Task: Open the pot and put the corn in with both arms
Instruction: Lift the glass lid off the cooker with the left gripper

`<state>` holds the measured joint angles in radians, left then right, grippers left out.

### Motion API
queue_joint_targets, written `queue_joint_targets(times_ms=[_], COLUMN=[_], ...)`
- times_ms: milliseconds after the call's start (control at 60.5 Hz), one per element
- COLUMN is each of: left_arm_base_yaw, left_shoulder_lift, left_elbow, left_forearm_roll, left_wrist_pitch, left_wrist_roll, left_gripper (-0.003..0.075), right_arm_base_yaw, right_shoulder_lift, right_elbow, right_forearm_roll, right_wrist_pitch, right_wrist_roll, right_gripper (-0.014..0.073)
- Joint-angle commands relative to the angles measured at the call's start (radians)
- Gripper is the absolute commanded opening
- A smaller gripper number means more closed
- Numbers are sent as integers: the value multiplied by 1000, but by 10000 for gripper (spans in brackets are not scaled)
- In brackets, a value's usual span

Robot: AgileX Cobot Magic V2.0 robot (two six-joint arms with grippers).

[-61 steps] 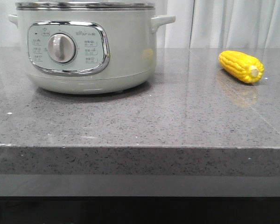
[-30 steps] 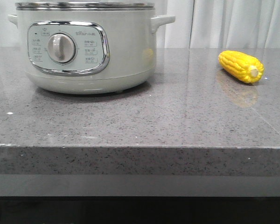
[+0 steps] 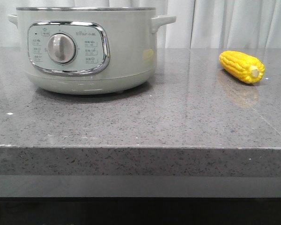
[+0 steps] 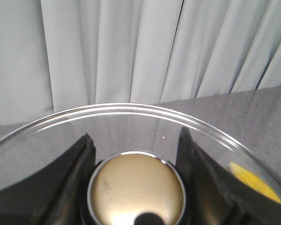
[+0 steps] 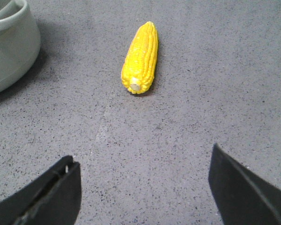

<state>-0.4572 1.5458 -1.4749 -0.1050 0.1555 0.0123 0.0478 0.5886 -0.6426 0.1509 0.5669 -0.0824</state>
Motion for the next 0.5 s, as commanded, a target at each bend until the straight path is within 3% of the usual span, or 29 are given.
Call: queue_joint_targets(times_ms=[0,149,364,479], left_arm_base_yaw=[0,16,119,177], left_shoulder_lift=[-107,-197,-297,-353], left_elbow=[-54,-54,-54,-18], left_forearm_roll=[-9,11,42,42], left_wrist_pitch=[-79,69,288,333], left_wrist_roll=[-12,-12,-12,-12], left_gripper=[260,260,260,260], right_arm_base_yaw=[-4,-4,-4,-4], right_shoulder_lift=[7,7,7,7], right_elbow=[-33,-33,-33,-33], right_forearm_roll=[2,2,2,2], right_wrist_pitch=[-78,-78,-78,-78], right_wrist_roll=[-5,-5,-5,-5], right_gripper=[579,579,579,579])
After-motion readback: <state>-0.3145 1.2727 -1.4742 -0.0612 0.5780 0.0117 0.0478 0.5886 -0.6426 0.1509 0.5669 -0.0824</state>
